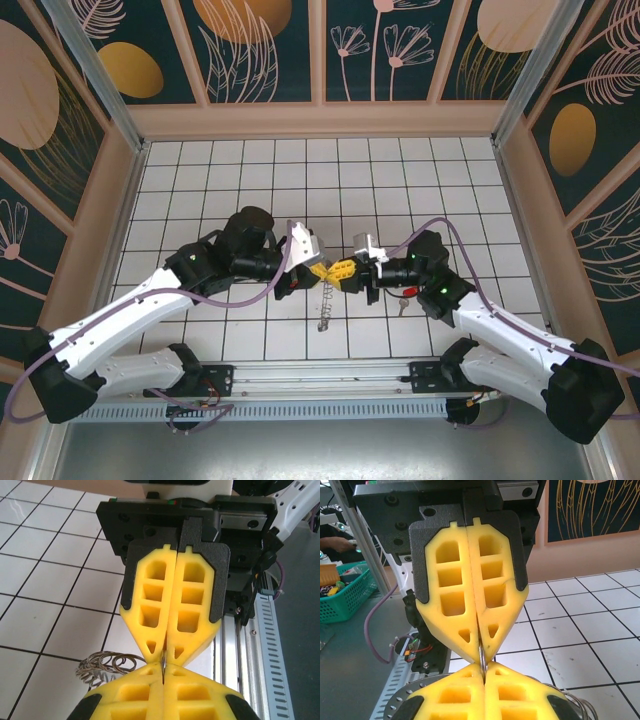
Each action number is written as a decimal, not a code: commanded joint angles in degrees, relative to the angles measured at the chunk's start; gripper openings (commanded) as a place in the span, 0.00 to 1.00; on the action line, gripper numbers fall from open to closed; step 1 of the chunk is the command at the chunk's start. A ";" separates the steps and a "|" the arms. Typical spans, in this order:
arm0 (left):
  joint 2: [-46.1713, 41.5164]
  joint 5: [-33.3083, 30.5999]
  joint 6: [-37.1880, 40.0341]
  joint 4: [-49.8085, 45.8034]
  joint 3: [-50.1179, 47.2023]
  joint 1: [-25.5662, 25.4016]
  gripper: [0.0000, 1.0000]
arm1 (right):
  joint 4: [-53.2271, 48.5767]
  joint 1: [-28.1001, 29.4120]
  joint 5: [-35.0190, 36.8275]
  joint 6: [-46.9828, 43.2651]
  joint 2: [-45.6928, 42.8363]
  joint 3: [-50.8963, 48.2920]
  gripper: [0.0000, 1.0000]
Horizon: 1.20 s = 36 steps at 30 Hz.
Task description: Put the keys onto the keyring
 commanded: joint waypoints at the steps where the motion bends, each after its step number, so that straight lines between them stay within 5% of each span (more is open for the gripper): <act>1: -4.77 7.88 -4.06 10.95 -3.62 -0.32 0.14 | 6.67 0.24 0.88 2.73 -0.72 0.71 0.00; 4: -6.74 9.28 -8.28 18.96 -8.75 -0.39 0.27 | 14.53 0.19 -1.01 7.86 -0.30 0.21 0.00; 9: -8.84 9.35 -13.46 28.63 -14.34 -0.38 0.31 | 27.59 0.15 -3.89 14.50 1.19 -1.30 0.00; 25: -8.56 7.09 -15.16 33.52 -15.59 -0.39 0.00 | 57.89 0.27 -4.47 28.38 7.82 -6.57 0.00; 28: -8.12 4.87 -13.20 30.02 -13.81 -0.31 0.00 | 50.95 0.31 -4.60 25.23 6.77 -5.19 0.01; 31: -7.22 3.87 -10.37 23.55 -10.61 -0.34 0.00 | 32.87 0.42 -0.91 15.75 2.88 -2.86 0.19; 36: -4.80 3.33 -5.30 13.74 -5.79 -0.38 0.00 | 10.89 0.97 5.75 4.20 -0.94 1.22 0.22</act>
